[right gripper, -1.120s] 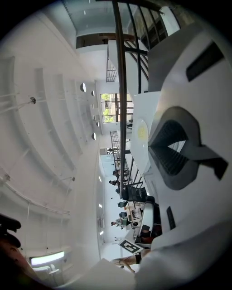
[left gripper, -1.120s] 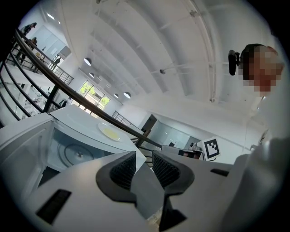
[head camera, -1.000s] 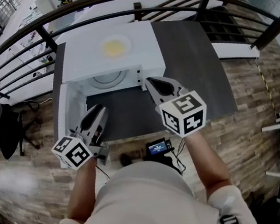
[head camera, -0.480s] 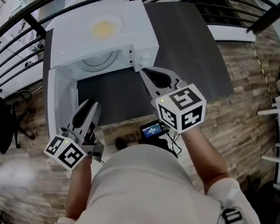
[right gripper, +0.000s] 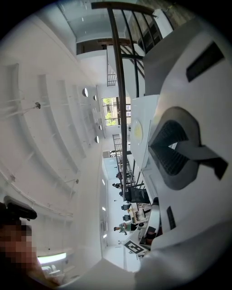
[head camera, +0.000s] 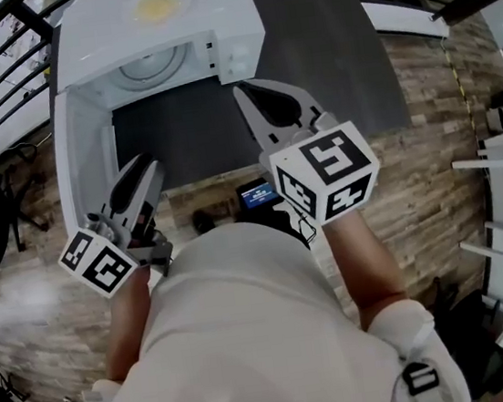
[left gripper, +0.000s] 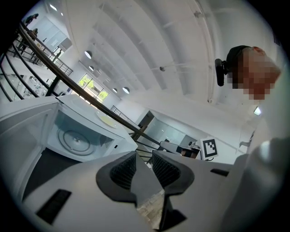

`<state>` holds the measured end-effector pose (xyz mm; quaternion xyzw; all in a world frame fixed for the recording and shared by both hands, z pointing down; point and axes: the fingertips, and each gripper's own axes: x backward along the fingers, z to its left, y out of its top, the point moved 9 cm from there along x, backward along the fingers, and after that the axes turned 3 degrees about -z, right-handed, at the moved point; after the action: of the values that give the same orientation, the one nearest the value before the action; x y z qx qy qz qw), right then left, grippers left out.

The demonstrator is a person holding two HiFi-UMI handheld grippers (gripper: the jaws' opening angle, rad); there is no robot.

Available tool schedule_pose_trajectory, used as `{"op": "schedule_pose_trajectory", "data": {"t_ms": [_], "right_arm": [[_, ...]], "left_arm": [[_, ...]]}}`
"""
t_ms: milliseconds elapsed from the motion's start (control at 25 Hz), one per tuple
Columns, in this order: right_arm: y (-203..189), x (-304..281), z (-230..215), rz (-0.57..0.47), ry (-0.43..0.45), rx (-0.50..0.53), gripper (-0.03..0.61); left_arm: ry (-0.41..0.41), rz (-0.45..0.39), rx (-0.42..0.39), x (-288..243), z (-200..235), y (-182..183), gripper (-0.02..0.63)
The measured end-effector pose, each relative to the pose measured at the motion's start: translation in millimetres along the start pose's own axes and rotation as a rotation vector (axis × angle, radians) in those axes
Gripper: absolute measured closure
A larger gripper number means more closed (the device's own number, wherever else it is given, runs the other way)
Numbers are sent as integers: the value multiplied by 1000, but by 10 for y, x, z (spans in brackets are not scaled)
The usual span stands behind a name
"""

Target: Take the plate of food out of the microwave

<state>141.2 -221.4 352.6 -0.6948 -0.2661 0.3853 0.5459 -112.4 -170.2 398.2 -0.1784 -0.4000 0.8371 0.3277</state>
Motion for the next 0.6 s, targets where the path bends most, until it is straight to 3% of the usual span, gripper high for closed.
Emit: {"op": "schedule_pose_trajectory", "data": {"t_ms": [600], "right_arm": [[-23, 28, 30, 9, -5, 46, 578]], "left_arm": [[-12, 35, 6, -64, 41, -57, 499]]}}
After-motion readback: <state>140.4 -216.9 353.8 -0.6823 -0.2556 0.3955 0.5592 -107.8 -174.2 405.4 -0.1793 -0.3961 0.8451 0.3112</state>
